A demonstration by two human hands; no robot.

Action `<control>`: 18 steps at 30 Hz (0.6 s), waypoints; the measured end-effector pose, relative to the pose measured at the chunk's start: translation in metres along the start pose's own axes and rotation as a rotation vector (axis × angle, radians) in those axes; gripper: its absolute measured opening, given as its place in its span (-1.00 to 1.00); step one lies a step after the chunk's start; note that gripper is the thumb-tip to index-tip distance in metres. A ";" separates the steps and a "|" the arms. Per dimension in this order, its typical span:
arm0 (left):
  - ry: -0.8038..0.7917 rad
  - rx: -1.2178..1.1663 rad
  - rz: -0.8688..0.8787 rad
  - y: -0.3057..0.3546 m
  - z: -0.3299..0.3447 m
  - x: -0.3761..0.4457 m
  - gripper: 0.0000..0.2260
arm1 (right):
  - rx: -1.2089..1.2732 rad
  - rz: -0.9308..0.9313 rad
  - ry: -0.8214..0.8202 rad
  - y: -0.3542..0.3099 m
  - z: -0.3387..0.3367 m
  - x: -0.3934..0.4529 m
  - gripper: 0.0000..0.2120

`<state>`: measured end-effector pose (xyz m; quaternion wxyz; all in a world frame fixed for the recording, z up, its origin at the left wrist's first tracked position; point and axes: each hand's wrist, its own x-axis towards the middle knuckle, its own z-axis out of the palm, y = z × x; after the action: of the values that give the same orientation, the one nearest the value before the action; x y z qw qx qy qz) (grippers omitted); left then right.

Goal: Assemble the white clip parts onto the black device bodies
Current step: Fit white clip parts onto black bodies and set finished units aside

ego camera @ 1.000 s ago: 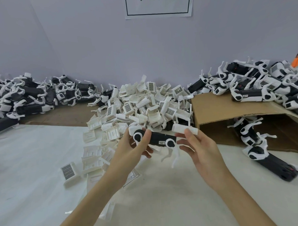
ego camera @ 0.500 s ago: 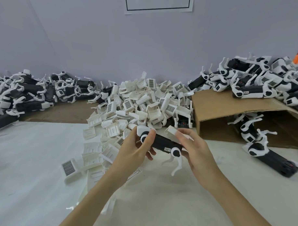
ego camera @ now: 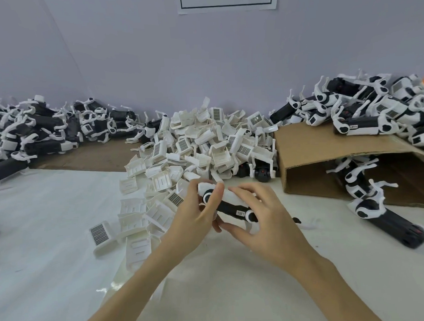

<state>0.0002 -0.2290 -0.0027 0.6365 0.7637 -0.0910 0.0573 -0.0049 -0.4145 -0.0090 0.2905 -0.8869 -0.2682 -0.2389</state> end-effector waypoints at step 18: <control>-0.027 0.623 0.553 0.000 -0.015 0.002 -0.65 | 0.069 0.040 0.278 0.002 0.000 0.000 -0.58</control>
<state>0.0027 -0.2142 0.0006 0.3343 0.8673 -0.2792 0.2410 -0.0038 -0.4160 -0.0095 0.3598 -0.8400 -0.2159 -0.3441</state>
